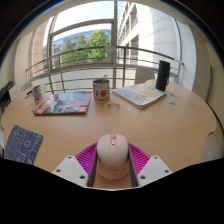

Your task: Arrange mouse

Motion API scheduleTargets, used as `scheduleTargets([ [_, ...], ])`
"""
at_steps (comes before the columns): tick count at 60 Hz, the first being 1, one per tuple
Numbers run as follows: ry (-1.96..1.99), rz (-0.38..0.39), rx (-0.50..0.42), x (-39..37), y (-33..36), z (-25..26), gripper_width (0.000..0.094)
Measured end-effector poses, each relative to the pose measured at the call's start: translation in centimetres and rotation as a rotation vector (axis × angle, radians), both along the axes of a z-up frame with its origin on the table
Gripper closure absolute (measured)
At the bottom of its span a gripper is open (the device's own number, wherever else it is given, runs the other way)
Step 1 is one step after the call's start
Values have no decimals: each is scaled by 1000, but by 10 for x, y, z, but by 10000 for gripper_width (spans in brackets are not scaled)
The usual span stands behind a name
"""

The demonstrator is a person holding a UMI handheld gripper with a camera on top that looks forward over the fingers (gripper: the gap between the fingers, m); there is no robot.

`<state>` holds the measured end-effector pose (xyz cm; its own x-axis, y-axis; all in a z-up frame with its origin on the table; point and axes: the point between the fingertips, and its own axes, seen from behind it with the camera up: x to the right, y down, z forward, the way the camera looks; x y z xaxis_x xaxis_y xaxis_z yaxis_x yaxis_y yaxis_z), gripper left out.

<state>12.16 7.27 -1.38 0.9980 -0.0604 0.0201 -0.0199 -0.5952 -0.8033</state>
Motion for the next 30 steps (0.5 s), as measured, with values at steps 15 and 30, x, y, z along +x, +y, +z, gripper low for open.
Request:
scheduleTargets([
  [15,-17,-62,19,0,-9,22,526],
  [30,-39,-177,276,-32,-28,202,528],
])
